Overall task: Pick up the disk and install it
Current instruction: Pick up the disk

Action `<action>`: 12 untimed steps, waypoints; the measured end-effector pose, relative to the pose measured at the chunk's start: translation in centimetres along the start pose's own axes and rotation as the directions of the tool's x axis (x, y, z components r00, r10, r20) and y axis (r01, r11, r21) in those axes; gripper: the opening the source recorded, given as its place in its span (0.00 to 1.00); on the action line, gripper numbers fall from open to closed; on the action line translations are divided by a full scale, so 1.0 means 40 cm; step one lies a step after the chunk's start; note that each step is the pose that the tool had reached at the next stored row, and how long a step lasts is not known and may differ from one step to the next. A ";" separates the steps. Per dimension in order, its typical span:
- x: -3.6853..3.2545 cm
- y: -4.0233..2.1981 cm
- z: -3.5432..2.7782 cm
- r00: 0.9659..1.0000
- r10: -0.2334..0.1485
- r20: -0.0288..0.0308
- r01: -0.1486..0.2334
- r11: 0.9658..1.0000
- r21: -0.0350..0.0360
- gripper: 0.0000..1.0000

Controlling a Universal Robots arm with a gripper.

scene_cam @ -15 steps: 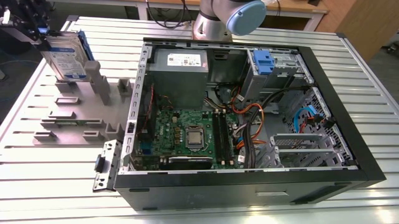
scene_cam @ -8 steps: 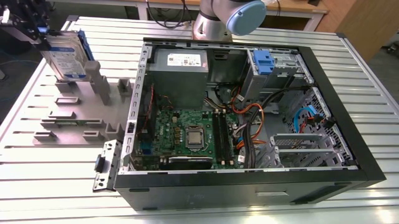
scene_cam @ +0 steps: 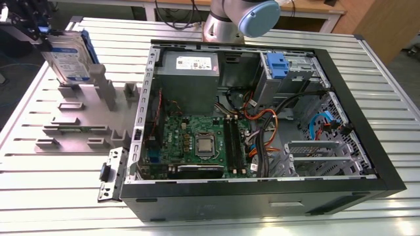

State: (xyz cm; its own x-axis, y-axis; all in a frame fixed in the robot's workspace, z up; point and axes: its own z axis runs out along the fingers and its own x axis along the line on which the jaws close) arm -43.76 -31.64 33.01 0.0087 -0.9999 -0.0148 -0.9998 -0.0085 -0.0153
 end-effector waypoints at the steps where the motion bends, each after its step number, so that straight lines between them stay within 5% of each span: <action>1: 0.000 0.000 -0.002 1.000 0.000 0.000 0.000 1.000 0.000 0.36; 12: 0.000 0.000 -0.028 1.000 0.000 0.000 0.000 1.000 0.000 0.36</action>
State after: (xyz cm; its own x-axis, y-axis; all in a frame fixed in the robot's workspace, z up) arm -43.76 -31.64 34.14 0.0087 -0.9999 -0.0147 -0.9998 -0.0085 -0.0153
